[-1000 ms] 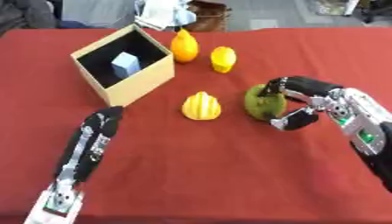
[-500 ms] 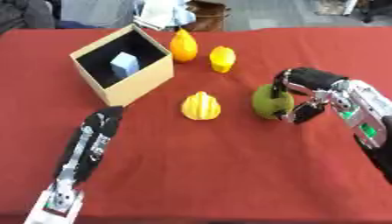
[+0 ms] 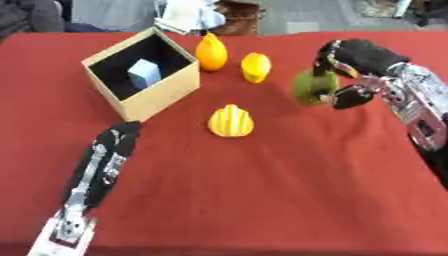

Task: Pick up objects on the table and place them in the box.

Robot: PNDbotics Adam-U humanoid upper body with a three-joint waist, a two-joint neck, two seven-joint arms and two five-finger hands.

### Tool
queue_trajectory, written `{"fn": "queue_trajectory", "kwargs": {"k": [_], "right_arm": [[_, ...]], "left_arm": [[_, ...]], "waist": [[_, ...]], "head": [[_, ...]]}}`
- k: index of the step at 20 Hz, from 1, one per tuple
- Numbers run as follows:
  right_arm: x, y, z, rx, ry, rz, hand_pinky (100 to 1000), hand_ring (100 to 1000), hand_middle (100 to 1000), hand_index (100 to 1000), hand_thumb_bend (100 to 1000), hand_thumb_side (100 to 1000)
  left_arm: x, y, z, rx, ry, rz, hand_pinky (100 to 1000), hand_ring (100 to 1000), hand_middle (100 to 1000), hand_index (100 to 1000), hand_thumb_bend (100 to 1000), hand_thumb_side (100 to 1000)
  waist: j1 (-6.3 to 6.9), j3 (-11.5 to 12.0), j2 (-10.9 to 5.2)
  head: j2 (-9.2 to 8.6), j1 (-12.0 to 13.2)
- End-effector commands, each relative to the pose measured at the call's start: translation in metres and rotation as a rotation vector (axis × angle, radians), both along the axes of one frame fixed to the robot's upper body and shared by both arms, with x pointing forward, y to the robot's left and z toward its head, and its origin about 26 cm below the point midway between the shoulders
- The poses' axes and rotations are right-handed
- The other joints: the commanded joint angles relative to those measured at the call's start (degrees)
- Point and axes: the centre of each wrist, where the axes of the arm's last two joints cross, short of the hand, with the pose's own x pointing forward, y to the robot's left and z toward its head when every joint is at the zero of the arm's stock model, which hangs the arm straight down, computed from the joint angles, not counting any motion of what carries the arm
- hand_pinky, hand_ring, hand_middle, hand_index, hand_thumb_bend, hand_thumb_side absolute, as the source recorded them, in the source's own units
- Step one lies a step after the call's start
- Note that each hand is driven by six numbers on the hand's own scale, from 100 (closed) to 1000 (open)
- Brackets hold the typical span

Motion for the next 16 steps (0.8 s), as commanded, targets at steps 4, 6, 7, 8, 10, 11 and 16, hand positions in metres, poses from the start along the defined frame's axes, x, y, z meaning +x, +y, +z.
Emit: {"fn": "queue_trajectory", "kwargs": {"k": [4, 6, 7, 8, 10, 11, 16], "right_arm": [[0.010, -0.002, 0.029, 0.015, -0.146, 0.005, 728, 585, 525, 332, 174, 100], [0.012, -0.002, 0.028, 0.015, -0.154, 0.007, 728, 585, 525, 332, 174, 100], [0.013, -0.002, 0.027, 0.015, -0.156, 0.007, 728, 585, 525, 332, 174, 100], [0.013, -0.002, 0.027, 0.015, -0.158, 0.008, 728, 585, 525, 332, 174, 100], [0.014, -0.003, 0.026, 0.015, -0.159, 0.008, 728, 585, 525, 332, 174, 100], [0.014, -0.003, 0.026, 0.015, -0.160, 0.008, 728, 585, 525, 332, 174, 100], [0.014, 0.023, 0.050, 0.063, -0.231, 0.061, 723, 579, 530, 339, 163, 100]], "left_arm": [[0.002, 0.000, 0.006, 0.014, -0.020, -0.015, 796, 810, 773, 851, 542, 1000], [0.002, 0.000, 0.006, 0.014, -0.019, -0.016, 796, 810, 773, 851, 542, 1000], [0.002, 0.000, 0.006, 0.014, -0.019, -0.016, 796, 810, 773, 851, 542, 1000], [0.002, 0.000, 0.006, 0.014, -0.019, -0.016, 796, 810, 773, 851, 542, 1000], [0.002, 0.000, 0.006, 0.014, -0.019, -0.016, 796, 810, 773, 851, 542, 1000], [0.002, 0.000, 0.006, 0.014, -0.019, -0.016, 796, 810, 773, 851, 542, 1000], [0.004, -0.007, 0.008, 0.037, -0.022, -0.071, 798, 810, 774, 850, 477, 959]], "waist": [[-0.66, 0.67, -0.98], [-0.67, 0.71, -0.96], [-0.67, 0.71, -0.96], [-0.67, 0.72, -0.96], [-0.67, 0.72, -0.96], [-0.67, 0.72, -0.96], [-0.93, 4.00, -0.76]], "head": [[-0.44, -0.53], [-0.46, -0.55], [-0.46, -0.55], [-0.47, -0.55], [-0.47, -0.55], [-0.47, -0.55], [-2.52, -4.99]]}}
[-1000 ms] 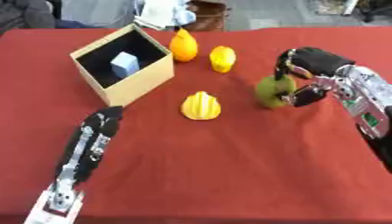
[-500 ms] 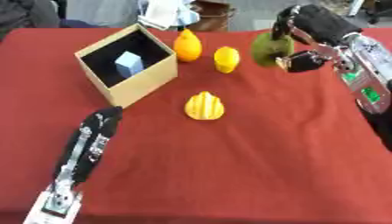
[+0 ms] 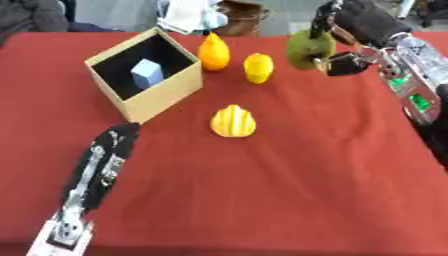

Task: Pick up objects on the table and place them in the box.

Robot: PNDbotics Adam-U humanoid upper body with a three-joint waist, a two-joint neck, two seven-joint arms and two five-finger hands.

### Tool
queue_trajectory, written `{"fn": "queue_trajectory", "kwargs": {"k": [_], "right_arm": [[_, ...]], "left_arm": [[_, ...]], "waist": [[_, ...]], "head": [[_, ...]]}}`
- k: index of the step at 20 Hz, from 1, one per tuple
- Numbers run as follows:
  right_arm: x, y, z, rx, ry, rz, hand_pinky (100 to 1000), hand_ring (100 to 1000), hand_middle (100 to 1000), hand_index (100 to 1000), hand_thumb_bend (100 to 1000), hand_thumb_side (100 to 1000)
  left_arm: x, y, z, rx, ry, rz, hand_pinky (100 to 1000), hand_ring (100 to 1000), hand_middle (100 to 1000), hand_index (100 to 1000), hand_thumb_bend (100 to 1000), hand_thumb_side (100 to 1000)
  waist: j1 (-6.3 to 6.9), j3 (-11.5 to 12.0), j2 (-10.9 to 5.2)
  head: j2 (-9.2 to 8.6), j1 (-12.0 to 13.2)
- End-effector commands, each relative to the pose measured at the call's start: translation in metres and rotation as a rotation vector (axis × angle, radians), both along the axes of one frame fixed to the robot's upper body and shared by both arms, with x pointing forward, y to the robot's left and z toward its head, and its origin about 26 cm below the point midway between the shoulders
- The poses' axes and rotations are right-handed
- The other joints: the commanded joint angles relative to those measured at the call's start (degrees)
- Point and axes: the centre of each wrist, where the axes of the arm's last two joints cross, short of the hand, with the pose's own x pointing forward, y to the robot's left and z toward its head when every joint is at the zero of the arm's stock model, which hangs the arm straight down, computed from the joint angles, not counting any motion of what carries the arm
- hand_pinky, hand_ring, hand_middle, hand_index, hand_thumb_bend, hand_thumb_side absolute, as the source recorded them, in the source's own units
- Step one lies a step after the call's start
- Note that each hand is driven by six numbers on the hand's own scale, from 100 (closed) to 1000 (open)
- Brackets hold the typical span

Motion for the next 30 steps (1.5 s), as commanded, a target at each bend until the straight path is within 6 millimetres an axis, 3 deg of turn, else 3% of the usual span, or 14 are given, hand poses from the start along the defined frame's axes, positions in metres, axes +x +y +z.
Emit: {"fn": "queue_trajectory", "kwargs": {"k": [1, 3, 6, 16, 21, 27, 30], "right_arm": [[0.002, 0.024, 0.033, 0.035, -0.088, 0.024, 722, 579, 531, 340, 159, 100], [0.009, 0.037, 0.044, 0.038, -0.096, 0.003, 721, 577, 530, 340, 150, 100], [0.020, 0.051, 0.058, 0.034, -0.096, -0.013, 722, 577, 530, 342, 142, 100], [0.042, 0.065, 0.036, 0.078, -0.063, -0.033, 700, 560, 533, 385, 100, 100], [0.046, 0.076, 0.018, 0.095, -0.028, -0.029, 689, 557, 543, 540, 100, 100], [0.047, 0.088, -0.003, 0.096, 0.012, -0.018, 694, 572, 581, 736, 100, 100], [0.047, 0.090, -0.007, 0.089, 0.018, -0.019, 694, 572, 581, 736, 100, 100]], "left_arm": [[0.003, -0.003, 0.006, 0.031, -0.018, -0.048, 798, 810, 774, 850, 462, 937], [0.004, -0.008, 0.008, 0.039, -0.021, -0.082, 798, 810, 774, 849, 459, 934], [0.007, -0.013, 0.010, 0.046, -0.025, -0.116, 798, 810, 774, 849, 452, 923], [0.013, -0.030, 0.010, 0.063, -0.019, -0.220, 799, 810, 774, 847, 431, 908], [0.015, -0.035, 0.010, 0.065, -0.016, -0.248, 799, 810, 774, 848, 429, 905], [0.016, -0.037, 0.010, 0.063, -0.014, -0.259, 799, 810, 774, 849, 426, 904], [0.016, -0.038, 0.009, 0.063, -0.013, -0.262, 799, 810, 774, 849, 426, 904]], "waist": [[-1.12, 2.23, -0.73], [-1.50, 4.99, -0.57], [-1.82, 7.08, -0.28], [-2.20, 12.52, 0.02], [-2.12, 13.56, 0.31], [-2.16, 13.69, 0.49], [-2.17, 13.73, 0.52]], "head": [[-1.67, -3.21], [-2.26, -5.45], [-3.04, -7.24], [-4.17, -11.86], [-4.46, -13.47], [-4.80, -13.72], [-4.82, -13.80]]}}
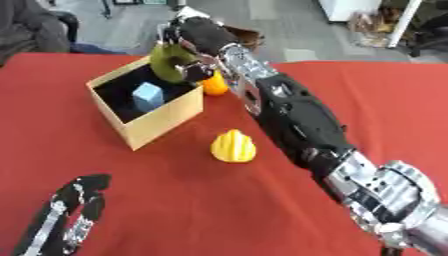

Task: Pick up objects on the table and place them in the box.

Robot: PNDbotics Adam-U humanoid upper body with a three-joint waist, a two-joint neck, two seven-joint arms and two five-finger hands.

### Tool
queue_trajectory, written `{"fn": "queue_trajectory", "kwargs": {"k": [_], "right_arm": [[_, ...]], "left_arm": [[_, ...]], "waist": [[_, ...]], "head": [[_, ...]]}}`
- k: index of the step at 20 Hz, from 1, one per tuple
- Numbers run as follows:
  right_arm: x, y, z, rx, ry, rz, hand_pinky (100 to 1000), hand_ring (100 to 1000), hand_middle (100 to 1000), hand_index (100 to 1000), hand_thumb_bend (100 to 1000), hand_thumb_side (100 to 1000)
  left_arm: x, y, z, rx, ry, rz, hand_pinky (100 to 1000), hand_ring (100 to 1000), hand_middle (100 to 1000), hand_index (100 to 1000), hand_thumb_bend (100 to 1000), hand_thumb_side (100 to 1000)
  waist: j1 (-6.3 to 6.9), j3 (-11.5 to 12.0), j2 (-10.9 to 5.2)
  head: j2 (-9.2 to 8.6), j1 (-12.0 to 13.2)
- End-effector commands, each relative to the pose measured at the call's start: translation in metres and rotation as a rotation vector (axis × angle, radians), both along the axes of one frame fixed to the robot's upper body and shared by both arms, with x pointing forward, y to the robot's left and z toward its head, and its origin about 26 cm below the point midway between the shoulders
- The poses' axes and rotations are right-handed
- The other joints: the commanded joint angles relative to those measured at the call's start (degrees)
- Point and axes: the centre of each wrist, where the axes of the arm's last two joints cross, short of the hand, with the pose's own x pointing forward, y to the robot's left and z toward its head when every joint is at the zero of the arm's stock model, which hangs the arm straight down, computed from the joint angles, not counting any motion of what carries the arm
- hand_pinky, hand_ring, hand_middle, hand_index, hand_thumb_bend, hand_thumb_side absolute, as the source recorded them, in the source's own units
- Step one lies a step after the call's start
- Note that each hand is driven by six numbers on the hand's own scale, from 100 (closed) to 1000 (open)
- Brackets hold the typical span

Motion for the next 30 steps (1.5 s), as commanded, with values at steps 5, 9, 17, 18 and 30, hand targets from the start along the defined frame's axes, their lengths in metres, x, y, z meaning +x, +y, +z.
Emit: {"fn": "queue_trajectory", "kwargs": {"k": [5, 9, 17, 18, 30], "right_arm": [[0.002, -0.002, 0.011, 0.012, -0.041, -0.032, 701, 588, 610, 885, 182, 481], [0.003, -0.004, 0.011, 0.018, -0.044, -0.041, 701, 588, 610, 885, 182, 481], [0.016, -0.054, 0.011, 0.020, 0.035, -0.218, 740, 669, 756, 930, 144, 524], [0.018, -0.066, 0.012, 0.030, 0.057, -0.261, 741, 672, 761, 930, 143, 514], [0.023, -0.127, -0.002, 0.027, 0.250, -0.442, 795, 760, 811, 927, 153, 682]], "left_arm": [[0.002, -0.003, 0.005, 0.001, -0.015, -0.018, 800, 811, 774, 849, 425, 903], [0.002, -0.003, 0.005, 0.002, -0.015, -0.018, 800, 811, 774, 849, 425, 903], [0.001, -0.001, 0.004, 0.002, -0.015, -0.009, 801, 811, 774, 851, 423, 903], [0.001, -0.001, 0.004, 0.001, -0.016, -0.008, 801, 811, 774, 851, 423, 903], [0.000, 0.007, 0.002, 0.006, -0.011, 0.025, 802, 811, 776, 852, 423, 906]], "waist": [[-0.52, -0.12, 0.01], [-0.52, -0.17, 0.00], [-0.46, -1.07, 0.19], [-0.44, -1.11, 0.23], [-0.32, -3.87, 0.32]], "head": [[-0.79, -0.28], [-0.80, -0.32], [-0.96, 0.11], [-0.98, 0.13], [-1.49, 0.87]]}}
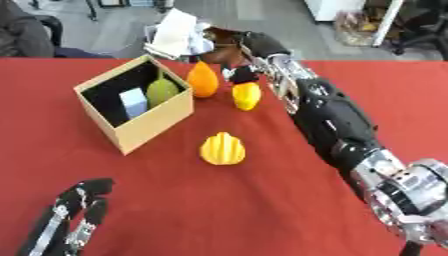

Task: Pick up objects on the table and place them in the box.

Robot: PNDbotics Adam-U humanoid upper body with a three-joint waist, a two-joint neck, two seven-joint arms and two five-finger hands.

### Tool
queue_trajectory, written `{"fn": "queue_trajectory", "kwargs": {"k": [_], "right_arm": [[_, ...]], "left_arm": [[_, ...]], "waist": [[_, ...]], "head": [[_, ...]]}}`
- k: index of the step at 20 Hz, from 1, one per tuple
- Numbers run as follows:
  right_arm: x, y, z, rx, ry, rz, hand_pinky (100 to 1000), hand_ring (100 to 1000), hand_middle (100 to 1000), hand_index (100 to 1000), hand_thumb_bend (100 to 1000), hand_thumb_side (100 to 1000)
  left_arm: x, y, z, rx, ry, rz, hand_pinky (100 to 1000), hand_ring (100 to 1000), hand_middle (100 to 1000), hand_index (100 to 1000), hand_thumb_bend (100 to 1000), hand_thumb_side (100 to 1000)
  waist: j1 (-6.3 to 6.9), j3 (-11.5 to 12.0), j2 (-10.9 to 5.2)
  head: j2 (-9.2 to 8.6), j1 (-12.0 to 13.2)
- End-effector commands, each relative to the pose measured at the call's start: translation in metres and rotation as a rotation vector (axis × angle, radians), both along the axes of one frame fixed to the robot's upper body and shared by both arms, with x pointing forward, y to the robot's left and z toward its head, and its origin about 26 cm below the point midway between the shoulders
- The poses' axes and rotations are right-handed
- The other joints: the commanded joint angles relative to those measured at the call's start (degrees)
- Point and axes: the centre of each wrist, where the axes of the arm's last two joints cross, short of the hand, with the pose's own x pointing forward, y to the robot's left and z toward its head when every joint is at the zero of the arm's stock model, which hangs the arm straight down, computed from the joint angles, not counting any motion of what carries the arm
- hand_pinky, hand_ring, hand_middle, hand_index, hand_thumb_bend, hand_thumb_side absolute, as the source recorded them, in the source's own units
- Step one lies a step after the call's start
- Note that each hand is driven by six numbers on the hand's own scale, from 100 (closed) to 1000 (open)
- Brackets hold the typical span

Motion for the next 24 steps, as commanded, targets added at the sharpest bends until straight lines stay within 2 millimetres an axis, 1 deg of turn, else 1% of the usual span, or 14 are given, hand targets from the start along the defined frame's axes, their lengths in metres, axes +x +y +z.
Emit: {"fn": "queue_trajectory", "kwargs": {"k": [1, 4, 8, 9, 11, 13, 14, 15, 17, 18, 19, 21, 22, 24], "right_arm": [[0.001, -0.014, 0.010, -0.019, 0.034, -0.001, 802, 770, 820, 928, 153, 708], [0.001, -0.014, -0.001, -0.061, 0.114, 0.026, 829, 798, 838, 927, 196, 742], [0.001, -0.011, -0.008, -0.120, 0.200, 0.051, 850, 819, 848, 912, 243, 761], [0.001, -0.010, -0.010, -0.132, 0.221, 0.058, 851, 819, 848, 910, 245, 760], [0.001, -0.007, -0.012, -0.162, 0.258, 0.068, 866, 830, 845, 896, 284, 737], [0.001, -0.005, -0.011, -0.195, 0.286, 0.069, 876, 834, 837, 886, 307, 674], [0.001, -0.005, -0.010, -0.209, 0.298, 0.065, 872, 824, 817, 867, 290, 589], [0.001, -0.005, -0.010, -0.217, 0.306, 0.057, 861, 807, 797, 848, 269, 477], [0.000, -0.006, -0.008, -0.221, 0.297, 0.040, 782, 723, 699, 747, 250, 174], [0.000, -0.006, -0.005, -0.218, 0.273, 0.028, 754, 682, 655, 710, 239, 100], [0.000, -0.006, -0.001, -0.215, 0.243, 0.017, 716, 632, 602, 671, 203, 100], [-0.001, -0.004, 0.004, -0.204, 0.192, 0.007, 707, 622, 590, 662, 199, 100], [-0.001, -0.004, 0.005, -0.198, 0.170, 0.007, 622, 539, 464, 550, 192, 100], [-0.002, 0.000, 0.026, -0.175, 0.078, 0.023, 618, 523, 446, 535, 184, 100]], "left_arm": [[0.001, 0.006, 0.005, 0.011, -0.023, 0.016, 802, 811, 776, 852, 422, 906], [0.001, 0.006, 0.005, 0.013, -0.024, 0.017, 802, 811, 776, 852, 422, 906], [0.001, 0.007, 0.005, 0.012, -0.026, 0.019, 802, 811, 777, 852, 422, 906], [0.001, 0.007, 0.005, 0.012, -0.026, 0.019, 802, 811, 777, 852, 422, 906], [0.001, 0.006, 0.005, 0.012, -0.026, 0.018, 802, 811, 777, 853, 422, 907], [0.001, 0.006, 0.005, 0.012, -0.025, 0.017, 802, 811, 777, 853, 420, 909], [0.001, 0.006, 0.005, 0.012, -0.025, 0.017, 802, 811, 777, 853, 420, 909], [0.001, 0.006, 0.005, 0.011, -0.026, 0.017, 802, 811, 777, 853, 420, 909], [0.001, 0.006, 0.005, 0.011, -0.025, 0.018, 802, 811, 777, 853, 415, 912], [0.001, 0.006, 0.005, 0.010, -0.024, 0.019, 802, 811, 777, 853, 415, 912], [0.001, 0.006, 0.005, 0.010, -0.024, 0.019, 802, 811, 777, 853, 414, 912], [0.001, 0.006, 0.005, 0.010, -0.024, 0.019, 802, 811, 777, 853, 414, 912], [0.001, 0.006, 0.005, 0.010, -0.023, 0.018, 802, 811, 777, 853, 414, 911], [0.001, 0.006, 0.005, 0.010, -0.022, 0.019, 802, 811, 777, 853, 412, 912]], "waist": [[-0.33, -0.39, -0.07], [-0.33, -0.80, -0.15], [-0.25, -0.83, -0.19], [-0.25, -0.82, -0.19], [-0.27, -0.79, -0.18], [-0.29, -0.74, -0.16], [-0.30, -0.71, -0.15], [-0.30, -0.67, -0.13], [-0.30, -0.64, -0.10], [-0.30, -0.65, -0.08], [-0.31, -0.67, -0.05], [-0.32, -0.71, -0.02], [-0.31, -0.69, -0.06], [-0.34, -0.69, -0.05]], "head": [[-0.90, 0.37], [-0.99, 0.40], [-1.03, 0.34], [-1.04, 0.32], [-1.00, 0.31], [-0.97, 0.29], [-0.97, 0.28], [-1.01, 0.25], [-1.04, 0.28], [-1.07, 0.30], [-1.11, 0.34], [-1.17, 0.37], [-1.14, 0.36], [-1.14, 0.36]]}}
